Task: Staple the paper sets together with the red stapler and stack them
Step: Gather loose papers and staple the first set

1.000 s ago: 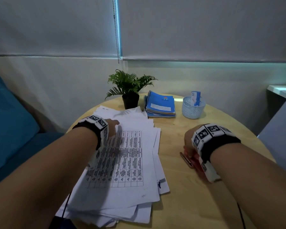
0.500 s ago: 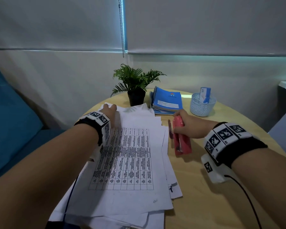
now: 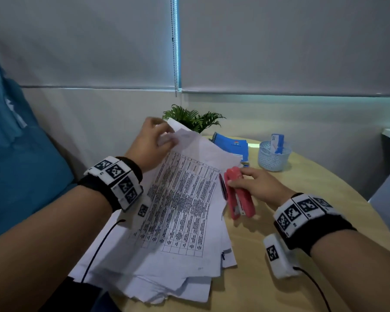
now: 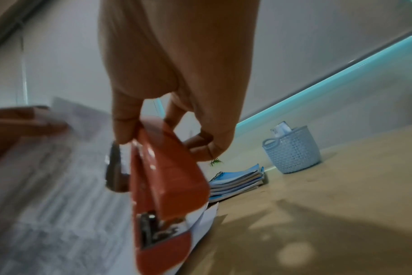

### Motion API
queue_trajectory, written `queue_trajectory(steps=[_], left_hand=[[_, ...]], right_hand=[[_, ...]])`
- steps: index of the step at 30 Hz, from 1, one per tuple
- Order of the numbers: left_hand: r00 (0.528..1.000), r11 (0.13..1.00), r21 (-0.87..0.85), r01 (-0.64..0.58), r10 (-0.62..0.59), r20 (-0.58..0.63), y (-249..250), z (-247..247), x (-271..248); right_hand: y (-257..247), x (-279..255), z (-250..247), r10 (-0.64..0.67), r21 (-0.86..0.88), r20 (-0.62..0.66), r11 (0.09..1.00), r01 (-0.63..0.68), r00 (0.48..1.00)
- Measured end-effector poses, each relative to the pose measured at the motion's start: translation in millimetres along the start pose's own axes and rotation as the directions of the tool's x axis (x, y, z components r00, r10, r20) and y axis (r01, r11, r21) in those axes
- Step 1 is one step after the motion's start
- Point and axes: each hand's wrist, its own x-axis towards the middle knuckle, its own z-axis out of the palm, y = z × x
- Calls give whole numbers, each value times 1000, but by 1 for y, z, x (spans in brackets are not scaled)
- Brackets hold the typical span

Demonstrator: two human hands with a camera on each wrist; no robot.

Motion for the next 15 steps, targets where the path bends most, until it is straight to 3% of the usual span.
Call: queue_trajectory(steps=[6,9,12,15], left_hand=[[980,908,-418,-32,-53,-191,57,-24,18],[969,885,-466,-5,-111,-221,76,-21,26],[980,910,-389,145,-186,-71,73,-8,34],[931,961,11,277,-271,243,64,9,29]], right_hand=[[2,-21,-22,-25,177,76,984,12,997],[-6,-31,-39,-50,303,82,953,23,995],[-11,-37,-63,1,273,68,962,-20,998],[-5,-37,-84,139,127,91,981,-150,986]])
